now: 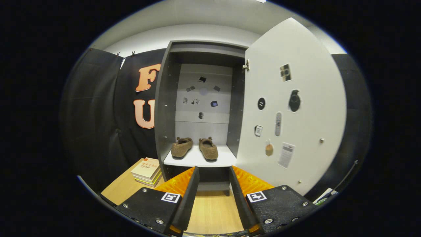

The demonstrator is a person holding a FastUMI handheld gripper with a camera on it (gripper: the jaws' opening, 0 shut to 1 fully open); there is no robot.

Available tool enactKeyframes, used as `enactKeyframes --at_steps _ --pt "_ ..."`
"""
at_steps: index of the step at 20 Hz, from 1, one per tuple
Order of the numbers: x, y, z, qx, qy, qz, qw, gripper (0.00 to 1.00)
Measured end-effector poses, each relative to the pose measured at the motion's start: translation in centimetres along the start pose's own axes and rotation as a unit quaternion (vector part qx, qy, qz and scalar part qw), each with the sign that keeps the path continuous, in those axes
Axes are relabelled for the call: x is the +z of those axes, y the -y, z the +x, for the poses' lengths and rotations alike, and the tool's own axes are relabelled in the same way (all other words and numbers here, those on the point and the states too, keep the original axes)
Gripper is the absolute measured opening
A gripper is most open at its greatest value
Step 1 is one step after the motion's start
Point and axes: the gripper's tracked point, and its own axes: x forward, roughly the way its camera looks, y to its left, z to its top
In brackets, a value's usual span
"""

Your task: Open the shoe cabinet door, grab the shoes and put them into the shoe cabinet, then close the shoe cabinet door.

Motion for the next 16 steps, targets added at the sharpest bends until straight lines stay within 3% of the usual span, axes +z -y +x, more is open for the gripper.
enactKeyframes --at_steps 6,10,13,16 --pt "-1.0 7.8 -6.6 -0.053 0.01 0.007 0.999 0.59" --pt "-2.3 14.9 -8.1 -0.09 0.006 0.012 0.996 0.6" --pt "-3.2 19.2 -7.2 -0.092 0.002 0.02 0.996 0.6" --pt "-4.0 21.5 -5.2 -0.068 -0.005 0.028 0.997 0.6"
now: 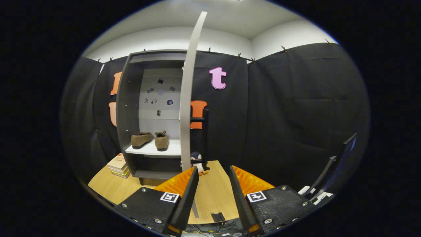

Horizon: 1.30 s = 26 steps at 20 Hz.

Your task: Open the shoe cabinet door, grab the shoes and put them into the shoe cabinet, then close the shoe cabinet door.

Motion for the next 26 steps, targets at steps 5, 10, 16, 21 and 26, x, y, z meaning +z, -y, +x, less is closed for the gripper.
enactKeyframes --at_steps 5,10,16,21,26 --pt "-0.1 -1.3 3.6 0.067 0.006 0.007 0.998 0.62" --pt "0.0 -2.0 5.3 0.102 0.012 0.004 0.995 0.61" --pt "-0.7 -4.6 5.1 0.151 0.007 0.028 0.988 0.61" --pt "-1.0 -8.7 4.0 0.203 0.01 0.02 0.979 0.61" --pt "-0.9 -14.2 3.4 0.245 0.017 -0.001 0.969 0.61"
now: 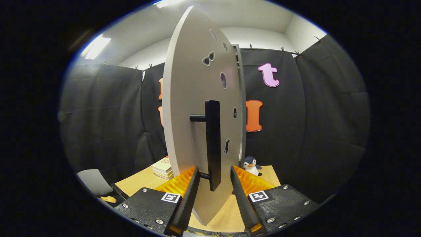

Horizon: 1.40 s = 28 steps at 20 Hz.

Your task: Open the shoe cabinet door, grab the shoes and put them into the shoe cabinet, then close the shoe cabinet door.

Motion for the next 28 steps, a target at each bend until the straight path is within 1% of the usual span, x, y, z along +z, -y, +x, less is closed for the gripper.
enactKeyframes --at_steps 5,11,13,15,18,21,24,26,28 --pt "0.3 -3.9 2.3 0.026 -0.002 -0.005 1.0 0.61" --pt "0.5 -7.4 5.5 0.062 0.001 -0.01 0.998 0.61" --pt "0.7 -8.6 6.6 0.068 0.002 -0.016 0.998 0.64" --pt "0.4 -10.0 8.0 0.078 -0.001 -0.004 0.997 0.66" --pt "0.6 -11.9 10.6 0.087 -0.006 0.016 0.996 0.66" --pt "1.2 -13.6 13.0 0.086 -0.002 -0.004 0.996 0.66" --pt "1.3 -15.5 15.7 0.072 -0.001 -0.015 0.997 0.66" --pt "1.6 -16.6 17.6 0.064 0.004 -0.015 0.998 0.66" --pt "1.7 -16.8 18.0 0.055 0.006 -0.008 0.998 0.66"
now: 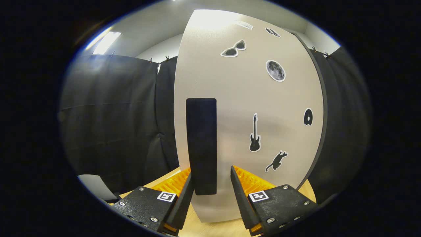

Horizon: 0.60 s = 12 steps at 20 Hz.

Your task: Open the shoe cabinet door, grab the shoes and put them into the shoe cabinet, then close the shoe cabinet door.

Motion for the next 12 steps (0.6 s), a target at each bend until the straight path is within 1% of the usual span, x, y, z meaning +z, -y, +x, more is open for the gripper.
enactKeyframes --at_steps 3,7,12 --pt "-0.2 -0.3 0.5 -0.018 0.004 0.007 1.0 0.66" --pt "-0.3 -0.4 1.5 -0.038 0.005 0.0 0.999 0.66" --pt "-0.3 -0.4 2.7 -0.078 0.01 -0.037 0.996 0.69"
